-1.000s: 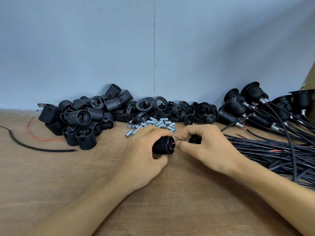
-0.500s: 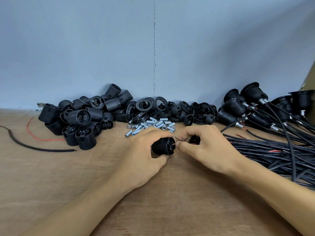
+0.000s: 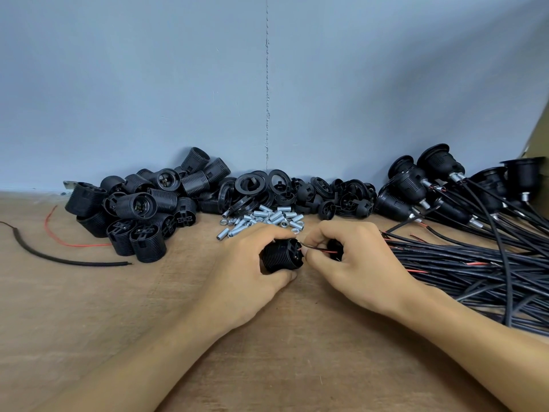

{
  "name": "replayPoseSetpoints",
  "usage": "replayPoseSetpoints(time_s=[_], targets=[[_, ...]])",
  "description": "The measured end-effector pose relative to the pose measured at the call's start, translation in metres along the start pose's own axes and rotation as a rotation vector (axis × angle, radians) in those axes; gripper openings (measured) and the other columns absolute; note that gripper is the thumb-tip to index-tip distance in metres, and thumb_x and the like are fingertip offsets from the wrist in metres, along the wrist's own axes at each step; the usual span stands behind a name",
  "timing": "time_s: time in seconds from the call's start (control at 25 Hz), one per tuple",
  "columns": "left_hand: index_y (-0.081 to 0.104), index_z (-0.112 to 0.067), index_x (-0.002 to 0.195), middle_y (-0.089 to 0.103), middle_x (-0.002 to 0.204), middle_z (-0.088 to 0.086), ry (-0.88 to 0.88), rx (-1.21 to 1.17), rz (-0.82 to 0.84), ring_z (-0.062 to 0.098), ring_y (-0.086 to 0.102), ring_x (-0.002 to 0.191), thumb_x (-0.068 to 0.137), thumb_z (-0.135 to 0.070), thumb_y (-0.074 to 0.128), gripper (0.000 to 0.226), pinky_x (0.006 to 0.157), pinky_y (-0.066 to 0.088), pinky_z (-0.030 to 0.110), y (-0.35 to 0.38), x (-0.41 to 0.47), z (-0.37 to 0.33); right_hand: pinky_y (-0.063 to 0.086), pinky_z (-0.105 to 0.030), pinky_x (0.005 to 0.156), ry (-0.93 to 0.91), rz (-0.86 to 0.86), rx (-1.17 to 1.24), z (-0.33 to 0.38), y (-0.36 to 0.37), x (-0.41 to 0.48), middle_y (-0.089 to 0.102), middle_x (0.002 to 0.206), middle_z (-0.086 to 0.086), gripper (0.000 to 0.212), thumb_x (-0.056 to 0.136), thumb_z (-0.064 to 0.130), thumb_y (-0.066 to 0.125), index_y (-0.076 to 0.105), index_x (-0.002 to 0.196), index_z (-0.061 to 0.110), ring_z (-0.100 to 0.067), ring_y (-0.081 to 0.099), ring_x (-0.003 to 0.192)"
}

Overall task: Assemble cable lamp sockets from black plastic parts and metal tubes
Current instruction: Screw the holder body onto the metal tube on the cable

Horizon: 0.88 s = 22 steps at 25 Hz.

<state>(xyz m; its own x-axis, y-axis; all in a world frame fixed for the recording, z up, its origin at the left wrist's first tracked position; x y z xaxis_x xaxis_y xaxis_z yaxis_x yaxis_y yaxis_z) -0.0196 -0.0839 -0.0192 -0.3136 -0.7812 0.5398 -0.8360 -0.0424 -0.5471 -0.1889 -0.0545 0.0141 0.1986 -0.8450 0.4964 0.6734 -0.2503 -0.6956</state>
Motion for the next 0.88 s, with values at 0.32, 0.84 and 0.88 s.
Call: replayPoseSetpoints(time_s=[0.32, 0.84, 0.88], targets=[[0.052, -0.051, 0.1, 0.069, 0.107, -0.02, -0.075, -0.156, 0.045, 0.004, 0.067, 0.108, 0.069, -0.028, 0.08, 0.048, 0.096, 0.056, 0.041, 0.0055, -0.0004, 0.0046, 0.04, -0.012, 0.064, 0.049, -0.038, 0.121, -0.0012, -0.0054, 0.0013, 0.067, 0.071, 0.013, 0.013, 0.089, 0.023, 0.073, 0.071, 0.076, 0.024, -0.002, 0.059, 0.068], [0.056, -0.045, 0.102, 0.066, 0.103, -0.021, 0.033, -0.036, -0.007, 0.007, 0.065, 0.102, 0.071, -0.028, 0.08, 0.043, 0.088, 0.056, 0.033, 0.0009, -0.0001, -0.0033, 0.038, -0.008, 0.061, -0.008, 0.016, 0.149, 0.006, -0.0046, 0.0001, 0.063, 0.067, 0.019, 0.025, 0.086, 0.014, 0.075, 0.066, 0.07, 0.032, 0.001, 0.058, 0.064], [0.058, -0.043, 0.103, 0.067, 0.103, -0.021, 0.04, -0.027, -0.005, 0.007, 0.065, 0.103, 0.072, -0.025, 0.081, 0.043, 0.088, 0.055, 0.031, 0.0008, -0.0002, -0.0036, 0.037, -0.007, 0.061, -0.01, 0.017, 0.143, 0.006, -0.0045, 0.0, 0.063, 0.066, 0.02, 0.025, 0.086, 0.013, 0.075, 0.066, 0.071, 0.032, 0.002, 0.058, 0.064]])
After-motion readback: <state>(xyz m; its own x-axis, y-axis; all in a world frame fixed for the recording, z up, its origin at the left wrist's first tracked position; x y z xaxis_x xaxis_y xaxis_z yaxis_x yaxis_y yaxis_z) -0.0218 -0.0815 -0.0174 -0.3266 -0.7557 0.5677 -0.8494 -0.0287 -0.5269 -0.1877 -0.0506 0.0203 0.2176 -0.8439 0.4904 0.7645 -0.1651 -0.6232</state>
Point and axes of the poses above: each hand's wrist, its own x-axis towards the middle knuckle, its own y-axis out of the palm, z = x × y, the point moved 5 cm from there along x, towards the middle knuckle
